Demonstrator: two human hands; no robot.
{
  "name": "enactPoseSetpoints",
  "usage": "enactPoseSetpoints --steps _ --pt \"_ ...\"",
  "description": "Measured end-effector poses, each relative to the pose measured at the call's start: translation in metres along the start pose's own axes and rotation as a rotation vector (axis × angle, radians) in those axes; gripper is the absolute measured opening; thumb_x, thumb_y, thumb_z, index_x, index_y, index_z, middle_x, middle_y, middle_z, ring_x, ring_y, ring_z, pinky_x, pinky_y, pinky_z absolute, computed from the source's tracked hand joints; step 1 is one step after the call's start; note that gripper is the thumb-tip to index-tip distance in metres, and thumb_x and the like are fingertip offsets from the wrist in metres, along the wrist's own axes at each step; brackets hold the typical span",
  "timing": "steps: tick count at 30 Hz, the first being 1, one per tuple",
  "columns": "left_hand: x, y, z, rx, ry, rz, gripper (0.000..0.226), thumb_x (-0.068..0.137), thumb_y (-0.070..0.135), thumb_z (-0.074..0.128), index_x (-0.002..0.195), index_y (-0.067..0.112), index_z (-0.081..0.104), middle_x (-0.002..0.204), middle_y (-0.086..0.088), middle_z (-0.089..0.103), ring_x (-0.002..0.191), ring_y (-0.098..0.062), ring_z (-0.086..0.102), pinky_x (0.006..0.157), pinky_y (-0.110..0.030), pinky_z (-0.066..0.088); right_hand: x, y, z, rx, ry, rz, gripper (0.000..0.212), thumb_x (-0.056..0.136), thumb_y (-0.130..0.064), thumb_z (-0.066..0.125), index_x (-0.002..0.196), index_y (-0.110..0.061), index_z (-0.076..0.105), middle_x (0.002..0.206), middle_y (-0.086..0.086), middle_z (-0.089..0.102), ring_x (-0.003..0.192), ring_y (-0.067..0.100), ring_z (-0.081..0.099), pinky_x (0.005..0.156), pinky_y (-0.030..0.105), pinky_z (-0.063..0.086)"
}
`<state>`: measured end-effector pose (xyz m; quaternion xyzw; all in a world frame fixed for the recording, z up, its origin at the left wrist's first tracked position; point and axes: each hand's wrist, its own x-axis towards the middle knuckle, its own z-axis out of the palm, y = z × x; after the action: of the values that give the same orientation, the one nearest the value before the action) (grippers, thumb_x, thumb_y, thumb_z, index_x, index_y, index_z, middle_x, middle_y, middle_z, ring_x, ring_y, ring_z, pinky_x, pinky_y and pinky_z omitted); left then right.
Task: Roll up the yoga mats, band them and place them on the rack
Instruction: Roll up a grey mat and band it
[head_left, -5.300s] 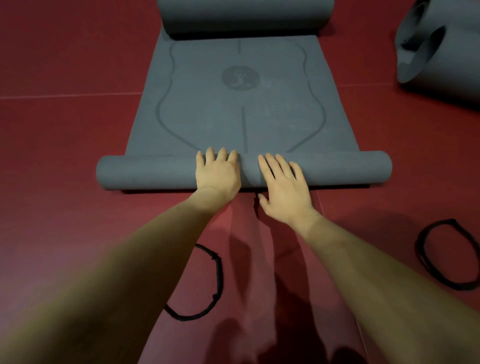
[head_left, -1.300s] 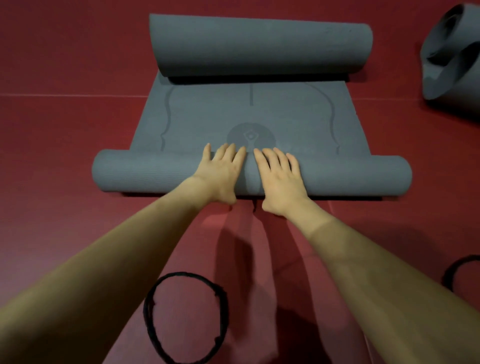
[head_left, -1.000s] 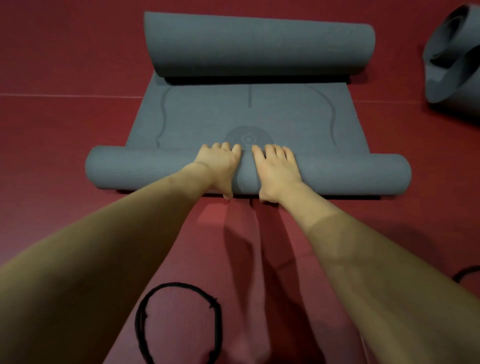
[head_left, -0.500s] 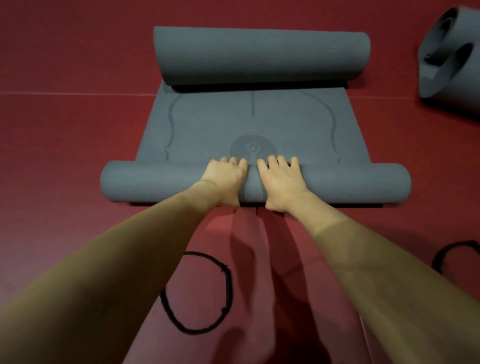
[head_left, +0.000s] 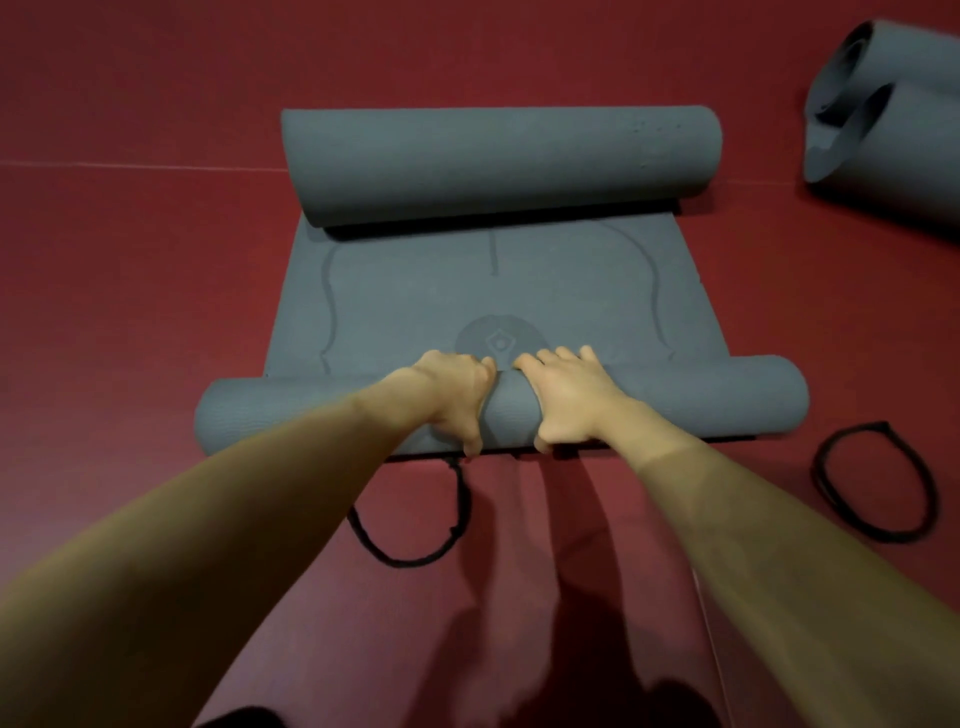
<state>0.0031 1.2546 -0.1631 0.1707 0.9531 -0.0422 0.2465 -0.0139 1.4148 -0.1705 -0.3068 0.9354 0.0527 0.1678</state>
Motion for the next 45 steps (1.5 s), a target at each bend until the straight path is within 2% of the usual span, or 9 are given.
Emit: enactPoseSetpoints --steps 4,8,15,21,26,31,38,42,45 --pt "-0.005 -0.003 0.001 -0.133 -0.048 0.013 0.084 0.057 0.055 0.082 0.109 0.014 0.032 0.1 -0.001 0.058 0.087 -0.022 0.056 0.073 -0.033 0.045 -0.001 -0.002 -0.005 0.052 -0.059 0.014 0.091 0.045 -0.039 0.083 0.125 -0.023 0.043 0.116 0.001 0.053 0.108 0.022 0.046 0.085 0.037 0.03" --pt "-0.005 -0.013 0.016 -0.267 0.112 0.056 0.093 0.053 0.061 0.082 0.117 0.016 0.032 0.117 -0.002 0.04 0.106 -0.022 0.044 0.089 -0.042 0.044 -0.002 0.001 -0.001 0.053 -0.015 0.017 0.095 0.046 -0.041 0.08 0.13 -0.023 0.039 0.12 0.001 0.049 0.109 0.023 0.047 0.089 0.036 0.031" --pt "0.005 -0.037 0.002 -0.355 0.16 0.003 0.08 0.068 0.065 0.07 0.128 0.022 0.041 0.128 0.0 0.048 0.115 -0.024 0.047 0.095 -0.038 0.036 0.0 0.007 0.006 0.217 0.281 0.071 0.08 0.061 -0.042 0.073 0.13 -0.019 0.039 0.128 0.0 0.037 0.117 0.023 0.037 0.097 0.035 0.023" --pt "0.016 -0.053 -0.006 -0.393 0.156 -0.078 0.051 0.088 0.062 0.048 0.131 0.037 0.04 0.136 -0.006 0.046 0.123 -0.028 0.044 0.103 -0.041 0.031 -0.003 0.001 0.026 0.133 0.583 0.095 0.049 0.07 -0.031 0.04 0.115 -0.017 0.056 0.119 0.007 0.053 0.105 0.029 0.051 0.09 0.037 0.027" --pt "0.024 -0.052 -0.008 -0.307 0.323 -0.254 0.047 0.095 0.056 0.038 0.135 0.032 0.047 0.13 -0.011 0.044 0.124 -0.033 0.039 0.104 -0.041 0.029 0.008 0.003 0.028 0.052 0.504 0.152 0.062 0.082 -0.05 0.045 0.135 -0.02 0.05 0.133 0.006 0.051 0.127 0.025 0.045 0.096 0.043 0.023" --pt "0.015 -0.032 0.019 -0.129 0.628 -0.162 0.048 0.089 0.043 0.037 0.115 0.008 0.058 0.112 -0.015 0.056 0.102 -0.037 0.053 0.087 -0.046 0.041 0.041 0.017 -0.008 -0.013 0.3 0.158 0.063 0.093 -0.056 0.038 0.148 -0.027 0.028 0.148 -0.001 0.035 0.141 0.016 0.025 0.111 0.046 0.009" --pt "0.032 -0.044 0.016 -0.176 0.442 -0.214 0.056 0.1 0.037 0.026 0.152 0.021 0.014 0.158 -0.002 0.016 0.146 -0.021 0.011 0.114 -0.055 0.004 0.044 0.004 0.011 -0.01 0.678 0.141 0.043 0.086 -0.036 0.044 0.119 -0.012 0.056 0.123 0.012 0.057 0.106 0.032 0.055 0.088 0.04 0.032" --pt "0.055 -0.065 -0.017 -0.239 0.301 -0.241 0.054 0.101 0.036 0.028 0.151 0.018 0.018 0.157 -0.005 0.021 0.144 -0.023 0.015 0.116 -0.05 0.007 0.044 0.003 0.031 0.004 0.615 0.125 0.057 0.081 -0.036 0.057 0.134 -0.015 0.049 0.139 0.008 0.049 0.131 0.03 0.043 0.101 0.046 0.037" --pt "0.05 -0.066 -0.025 -0.224 0.426 -0.294 0.051 0.096 0.031 0.039 0.143 0.011 0.033 0.146 -0.01 0.037 0.134 -0.029 0.03 0.11 -0.046 0.02 0.056 0.007 0.019 -0.002 0.468 0.144 0.088 0.075 -0.043 0.069 0.149 -0.018 0.028 0.156 0.007 0.027 0.144 0.026 0.022 0.113 0.05 0.019"
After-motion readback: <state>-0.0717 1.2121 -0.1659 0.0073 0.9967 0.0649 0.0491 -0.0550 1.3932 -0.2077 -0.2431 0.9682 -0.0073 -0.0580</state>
